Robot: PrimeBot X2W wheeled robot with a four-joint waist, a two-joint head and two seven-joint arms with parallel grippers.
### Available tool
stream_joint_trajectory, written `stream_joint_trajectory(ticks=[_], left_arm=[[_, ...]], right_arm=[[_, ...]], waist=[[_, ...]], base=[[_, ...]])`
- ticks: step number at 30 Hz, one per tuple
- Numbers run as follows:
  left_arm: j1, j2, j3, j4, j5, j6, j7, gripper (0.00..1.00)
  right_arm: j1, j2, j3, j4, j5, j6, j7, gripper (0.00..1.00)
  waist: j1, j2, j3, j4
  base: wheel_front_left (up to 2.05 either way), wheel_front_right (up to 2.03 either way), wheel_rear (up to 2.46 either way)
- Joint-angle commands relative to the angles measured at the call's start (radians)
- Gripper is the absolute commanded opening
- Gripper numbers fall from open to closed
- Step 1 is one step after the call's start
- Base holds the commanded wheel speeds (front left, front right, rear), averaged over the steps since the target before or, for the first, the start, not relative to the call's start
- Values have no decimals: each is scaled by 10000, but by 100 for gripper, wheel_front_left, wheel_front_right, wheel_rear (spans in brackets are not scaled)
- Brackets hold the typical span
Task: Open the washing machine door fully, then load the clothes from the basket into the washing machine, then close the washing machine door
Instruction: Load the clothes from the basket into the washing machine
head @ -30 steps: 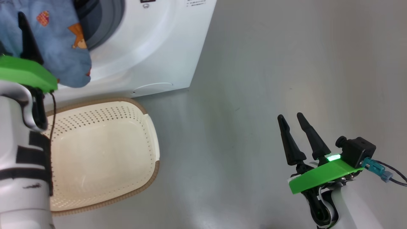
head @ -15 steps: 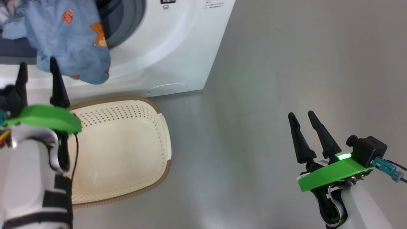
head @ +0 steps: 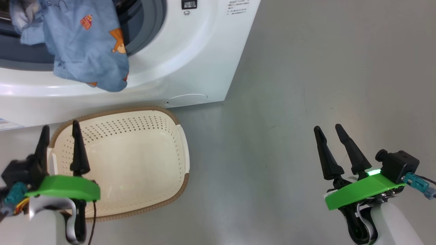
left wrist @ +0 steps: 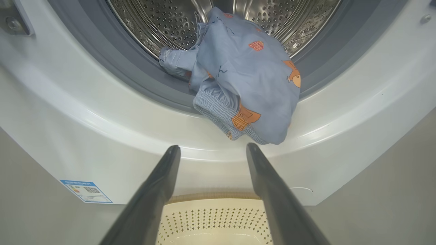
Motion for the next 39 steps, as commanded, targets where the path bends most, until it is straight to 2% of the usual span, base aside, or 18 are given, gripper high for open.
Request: stream_joint_trajectory(ticks=[1,8,16,25,39], left_arm=[[253,174,319,-392,-100,-25,-55,100],[720,70,249,-1005,-211,-26,-55,100],[528,31,51,-896,-403,-26,-55,100],[-655,32,-297,235,-857,-26,-55,100],[-3039,421,-716,2327,-1380,-27,-55,100]], right_arm=[[204,-133,156,-234,-58,16,-74,100],[201,-217,165,-238,-63,16,-74,100],[139,-229,181,-248,-62,16,-74,100],[2,-130,212,-266,-72,16,-74,100],[-266,-30,305,-296,-77,16,-74,100]], waist=[[0,-1,-18,18],[0,-1,-35,96],[0,-1,40,106],[0,-1,309,73],[0,-1,787,-151]], base=[[0,0,0],[0,0,0],[0,0,0],[0,0,0],[0,0,0]])
